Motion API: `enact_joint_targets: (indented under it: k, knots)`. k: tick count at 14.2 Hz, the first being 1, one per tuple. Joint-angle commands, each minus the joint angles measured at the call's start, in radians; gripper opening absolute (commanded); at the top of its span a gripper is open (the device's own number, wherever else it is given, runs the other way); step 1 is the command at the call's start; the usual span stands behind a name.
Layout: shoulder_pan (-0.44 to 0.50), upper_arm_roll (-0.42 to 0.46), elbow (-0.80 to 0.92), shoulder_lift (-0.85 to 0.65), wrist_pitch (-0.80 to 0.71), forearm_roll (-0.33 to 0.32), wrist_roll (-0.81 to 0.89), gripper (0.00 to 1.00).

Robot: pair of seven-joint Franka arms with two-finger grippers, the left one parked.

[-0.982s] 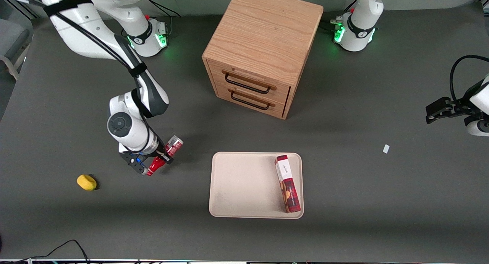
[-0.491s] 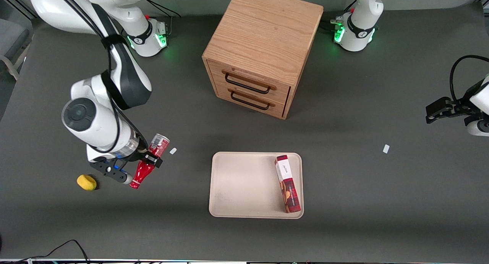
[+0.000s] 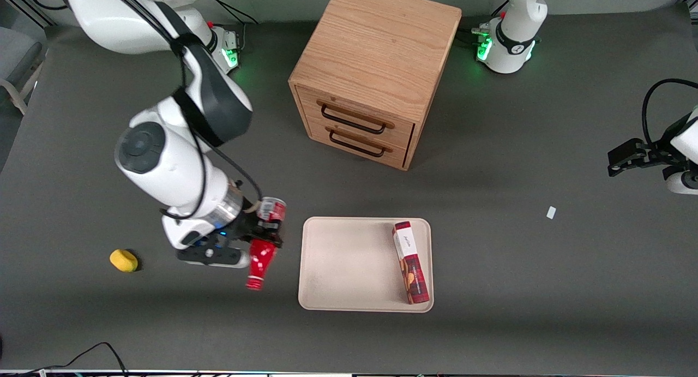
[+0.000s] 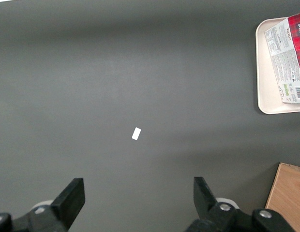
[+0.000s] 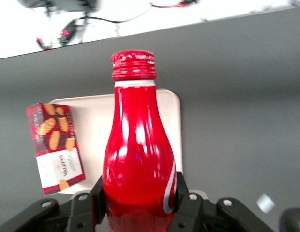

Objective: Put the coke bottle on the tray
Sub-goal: 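Lift the bottle with the right gripper and carry it over the tray, then lower the bottle onto the tray beside the red box and open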

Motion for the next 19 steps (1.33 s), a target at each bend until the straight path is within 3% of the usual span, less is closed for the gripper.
enact_joint_targets:
  k: [1, 9, 15, 19]
  knots:
    - [0.025, -0.003, 0.086, 0.131, 0.106, 0.01, -0.147, 0.0]
    - [0.054, -0.003, 0.065, 0.288, 0.16, 0.013, -0.106, 0.0]
    - [0.054, -0.003, 0.051, 0.372, 0.292, 0.01, -0.106, 0.0]
    - [0.054, -0.008, 0.049, 0.404, 0.352, 0.01, -0.107, 0.37]
